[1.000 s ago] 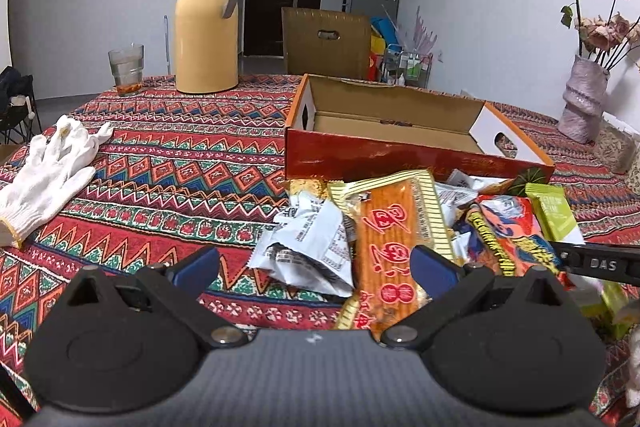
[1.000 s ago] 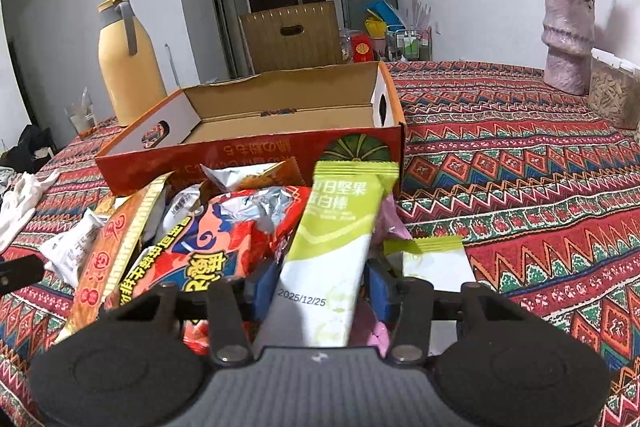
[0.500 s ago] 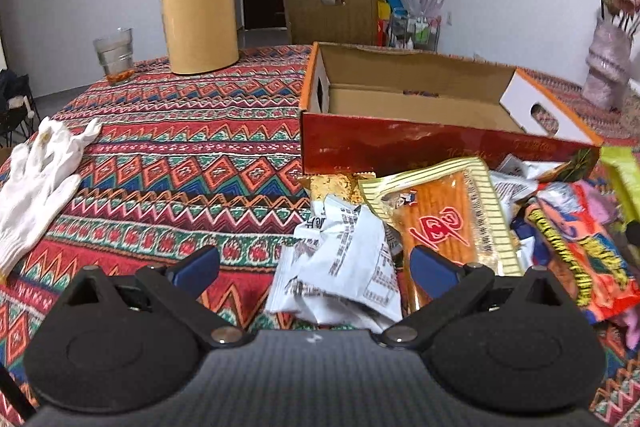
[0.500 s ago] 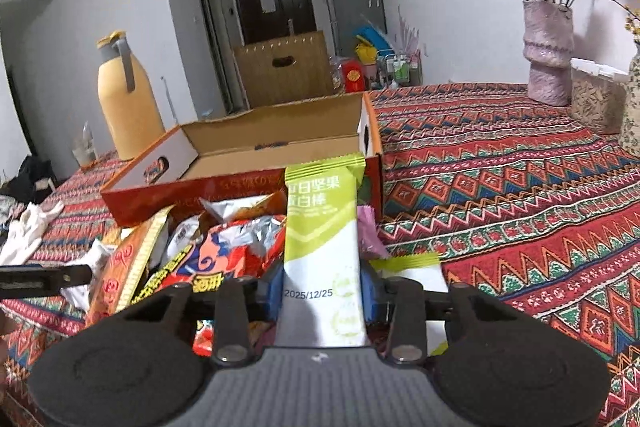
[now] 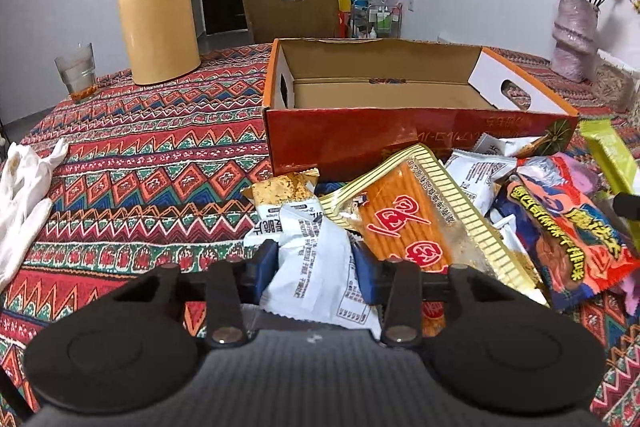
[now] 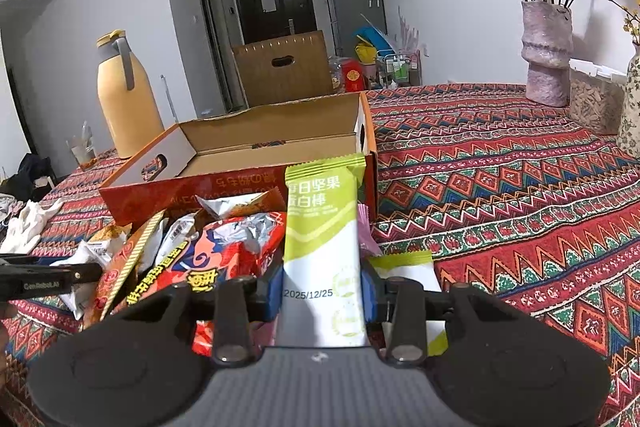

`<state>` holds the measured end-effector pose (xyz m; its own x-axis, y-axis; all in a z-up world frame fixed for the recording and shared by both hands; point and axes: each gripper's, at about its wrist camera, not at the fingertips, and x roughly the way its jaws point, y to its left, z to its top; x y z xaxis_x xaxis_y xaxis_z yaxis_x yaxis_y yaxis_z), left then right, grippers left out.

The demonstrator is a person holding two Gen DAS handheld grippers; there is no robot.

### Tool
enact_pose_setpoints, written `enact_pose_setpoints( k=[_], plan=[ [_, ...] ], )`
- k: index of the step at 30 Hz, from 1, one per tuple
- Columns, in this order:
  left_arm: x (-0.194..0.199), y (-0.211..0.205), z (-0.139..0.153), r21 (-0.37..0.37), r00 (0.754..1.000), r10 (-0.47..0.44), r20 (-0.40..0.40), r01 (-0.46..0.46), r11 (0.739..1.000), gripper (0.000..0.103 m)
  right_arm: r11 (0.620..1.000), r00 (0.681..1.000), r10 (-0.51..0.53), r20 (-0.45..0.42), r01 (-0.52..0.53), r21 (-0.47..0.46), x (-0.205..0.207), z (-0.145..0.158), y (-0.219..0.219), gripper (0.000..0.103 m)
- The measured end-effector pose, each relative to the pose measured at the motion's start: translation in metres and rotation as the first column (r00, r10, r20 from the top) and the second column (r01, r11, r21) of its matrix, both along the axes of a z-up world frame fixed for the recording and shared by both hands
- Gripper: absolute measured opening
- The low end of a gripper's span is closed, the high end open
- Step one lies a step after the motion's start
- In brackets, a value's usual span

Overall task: Organize snacks
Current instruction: 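Carry both packets into the box and open both tools to release them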

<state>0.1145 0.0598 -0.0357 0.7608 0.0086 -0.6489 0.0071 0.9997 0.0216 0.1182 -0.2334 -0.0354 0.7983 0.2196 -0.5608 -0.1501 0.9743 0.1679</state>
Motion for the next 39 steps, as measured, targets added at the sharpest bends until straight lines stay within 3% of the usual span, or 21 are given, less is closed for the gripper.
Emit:
enact_pose_setpoints(
  k=[9,22,32,39],
  plan=[
    [-0.011,0.004,0.013,-0.028,0.999,0.012,0.034,-0.011,1.0,0.04,1.0,1.0,0.006,0.02,-0.006,0.009,-0.001,0.005,-0.002,0.037],
    [-0.014,0.002,0.05,-0.078,0.989,0.011,0.147,0.0,0.997,0.04,0.999,0.996,0.038,0.076,-0.039,0.009,0.015,0.026,0.009,0.037],
    [0.033,-0.009,0.085,-0.137,0.976,0.051,0.209,-0.022,0.99,0.04,0.997,0.989,0.065,0.135,-0.069,0.028,0.075,0.069,0.029,0.037],
    [0.08,-0.015,0.097,-0.162,0.971,0.103,0.216,-0.068,0.984,0.04,0.998,0.995,0.056,0.078,-0.058,0.029,0.146,0.076,0.044,0.037]
  ],
)
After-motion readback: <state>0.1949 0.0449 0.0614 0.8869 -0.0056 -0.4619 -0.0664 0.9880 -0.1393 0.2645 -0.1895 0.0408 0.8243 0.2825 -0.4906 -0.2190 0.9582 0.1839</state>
